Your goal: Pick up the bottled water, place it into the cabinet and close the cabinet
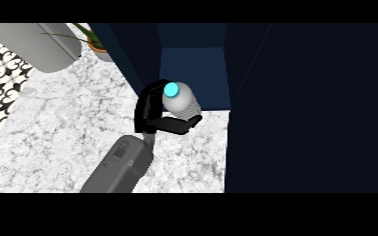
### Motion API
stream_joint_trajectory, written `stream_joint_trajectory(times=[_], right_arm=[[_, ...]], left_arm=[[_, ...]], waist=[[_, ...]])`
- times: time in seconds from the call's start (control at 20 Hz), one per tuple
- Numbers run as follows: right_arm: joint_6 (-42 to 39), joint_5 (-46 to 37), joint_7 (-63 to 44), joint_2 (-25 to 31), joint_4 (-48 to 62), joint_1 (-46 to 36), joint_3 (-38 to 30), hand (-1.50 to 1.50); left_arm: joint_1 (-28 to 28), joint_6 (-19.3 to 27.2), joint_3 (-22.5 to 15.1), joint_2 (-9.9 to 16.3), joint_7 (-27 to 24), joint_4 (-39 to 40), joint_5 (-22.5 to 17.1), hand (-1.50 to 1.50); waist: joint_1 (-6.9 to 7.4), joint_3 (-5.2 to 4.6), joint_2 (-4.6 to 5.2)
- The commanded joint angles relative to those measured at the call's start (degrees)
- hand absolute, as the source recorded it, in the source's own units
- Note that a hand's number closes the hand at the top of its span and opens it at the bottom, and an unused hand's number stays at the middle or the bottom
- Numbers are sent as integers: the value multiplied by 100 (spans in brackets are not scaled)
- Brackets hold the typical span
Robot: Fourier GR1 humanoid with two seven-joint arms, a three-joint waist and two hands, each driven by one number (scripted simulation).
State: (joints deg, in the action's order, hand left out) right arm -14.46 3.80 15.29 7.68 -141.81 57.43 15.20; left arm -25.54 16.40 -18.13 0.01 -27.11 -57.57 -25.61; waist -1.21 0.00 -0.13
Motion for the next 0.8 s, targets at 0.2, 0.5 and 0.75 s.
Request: stream_joint_trajectory(times=[0.2, 0.5, 0.75], right_arm=[[127, 273, -449, -70, -212, -401, -62, -150], [-82, 665, -327, 64, -316, -335, -535, -150], [-352, 857, -143, 129, -298, -83, -650, -150]], left_arm=[[-1670, 1244, -390, -1, 525, 874, -127, 150], [-2448, 1563, -299, -1, 621, 1804, -637, 150], [-2853, 1475, -347, -1, 480, 2642, -789, 150]], waist=[[-51, -2, 53], [-112, -1, 65], [-203, -1, 66]])
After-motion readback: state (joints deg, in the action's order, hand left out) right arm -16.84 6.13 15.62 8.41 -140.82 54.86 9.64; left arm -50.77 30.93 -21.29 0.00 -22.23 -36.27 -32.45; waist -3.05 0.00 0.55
